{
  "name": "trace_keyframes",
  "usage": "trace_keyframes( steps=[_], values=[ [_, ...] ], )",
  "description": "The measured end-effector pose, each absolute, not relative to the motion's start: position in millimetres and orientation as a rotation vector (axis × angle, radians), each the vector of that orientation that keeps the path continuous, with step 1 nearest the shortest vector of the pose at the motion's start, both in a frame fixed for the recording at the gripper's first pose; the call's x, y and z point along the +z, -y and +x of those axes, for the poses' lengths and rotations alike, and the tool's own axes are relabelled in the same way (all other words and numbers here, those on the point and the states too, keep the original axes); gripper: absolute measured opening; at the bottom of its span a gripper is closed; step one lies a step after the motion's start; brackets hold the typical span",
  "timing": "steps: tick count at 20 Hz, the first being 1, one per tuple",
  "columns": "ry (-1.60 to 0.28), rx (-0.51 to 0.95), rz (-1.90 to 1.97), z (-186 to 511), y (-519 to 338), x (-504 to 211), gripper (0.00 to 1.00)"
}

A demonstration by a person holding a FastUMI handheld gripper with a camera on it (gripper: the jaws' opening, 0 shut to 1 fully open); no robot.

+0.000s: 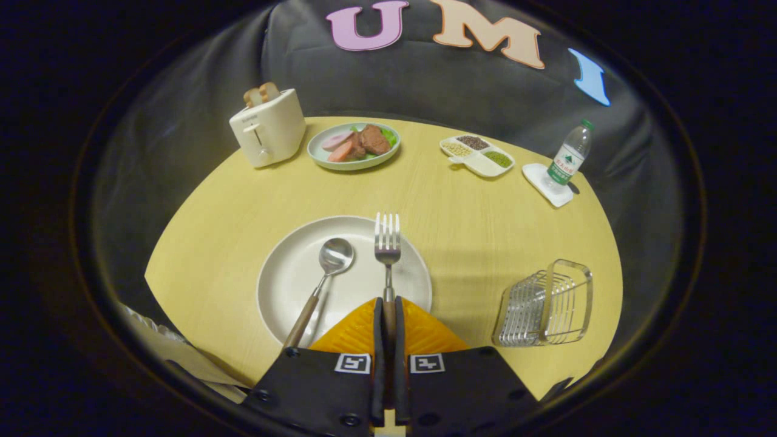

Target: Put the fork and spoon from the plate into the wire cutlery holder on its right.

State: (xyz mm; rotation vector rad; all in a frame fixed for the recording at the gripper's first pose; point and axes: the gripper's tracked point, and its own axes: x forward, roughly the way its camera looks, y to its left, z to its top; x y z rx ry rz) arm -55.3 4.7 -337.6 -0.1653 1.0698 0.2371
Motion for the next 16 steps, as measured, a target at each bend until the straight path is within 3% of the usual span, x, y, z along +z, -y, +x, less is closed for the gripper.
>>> trace_keyframes(
  steps=[16],
  values=[
    [-1.055,0.078,-0.137,-43,100,-284,0.1]
  ],
)
